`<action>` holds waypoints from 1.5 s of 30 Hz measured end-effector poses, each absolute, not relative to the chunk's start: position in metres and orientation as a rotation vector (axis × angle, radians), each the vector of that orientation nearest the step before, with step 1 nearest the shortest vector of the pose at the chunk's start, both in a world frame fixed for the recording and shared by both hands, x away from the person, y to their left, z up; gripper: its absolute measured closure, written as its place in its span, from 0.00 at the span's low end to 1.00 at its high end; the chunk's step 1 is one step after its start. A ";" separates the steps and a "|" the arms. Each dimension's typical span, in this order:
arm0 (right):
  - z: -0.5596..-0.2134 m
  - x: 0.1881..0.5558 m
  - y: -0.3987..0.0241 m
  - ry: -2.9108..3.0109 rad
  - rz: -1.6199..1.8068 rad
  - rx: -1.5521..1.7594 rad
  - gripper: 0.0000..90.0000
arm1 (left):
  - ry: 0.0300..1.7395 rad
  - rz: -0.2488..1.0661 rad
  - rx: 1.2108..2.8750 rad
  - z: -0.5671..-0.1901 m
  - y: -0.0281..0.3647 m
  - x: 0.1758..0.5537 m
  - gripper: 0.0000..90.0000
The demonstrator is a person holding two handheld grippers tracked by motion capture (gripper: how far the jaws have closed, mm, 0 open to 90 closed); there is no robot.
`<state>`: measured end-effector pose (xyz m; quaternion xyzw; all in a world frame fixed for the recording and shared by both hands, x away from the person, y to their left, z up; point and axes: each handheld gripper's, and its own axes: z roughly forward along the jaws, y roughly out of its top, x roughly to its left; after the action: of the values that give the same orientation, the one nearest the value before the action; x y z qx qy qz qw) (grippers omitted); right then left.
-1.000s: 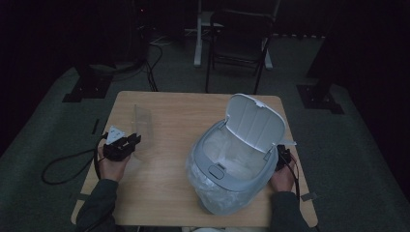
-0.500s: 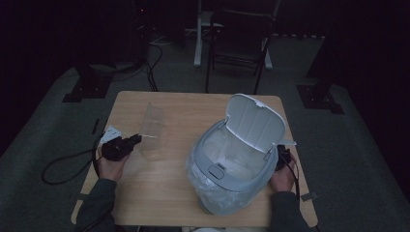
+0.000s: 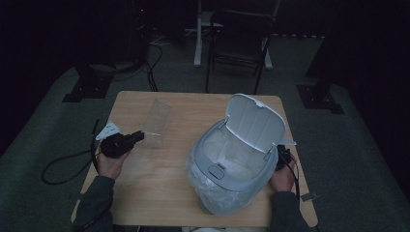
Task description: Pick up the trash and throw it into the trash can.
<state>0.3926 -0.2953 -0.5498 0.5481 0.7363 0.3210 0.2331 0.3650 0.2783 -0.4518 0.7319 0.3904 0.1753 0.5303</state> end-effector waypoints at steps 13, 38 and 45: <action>-0.550 0.393 -0.295 2.023 0.882 1.505 0.17 | 0.824 0.392 1.740 -0.423 0.271 0.362 0.94; -0.550 0.393 -0.295 2.022 0.882 1.505 0.17 | 0.583 0.313 1.751 -0.368 0.259 0.352 0.94; -0.550 0.393 -0.295 2.022 0.882 1.506 0.17 | 0.490 0.233 1.753 -0.354 0.257 0.357 0.94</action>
<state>0.3926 -0.2953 -0.5498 0.5481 0.7362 0.3212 0.2331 0.3566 0.2570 -0.3541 0.7585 0.2121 0.1010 0.6078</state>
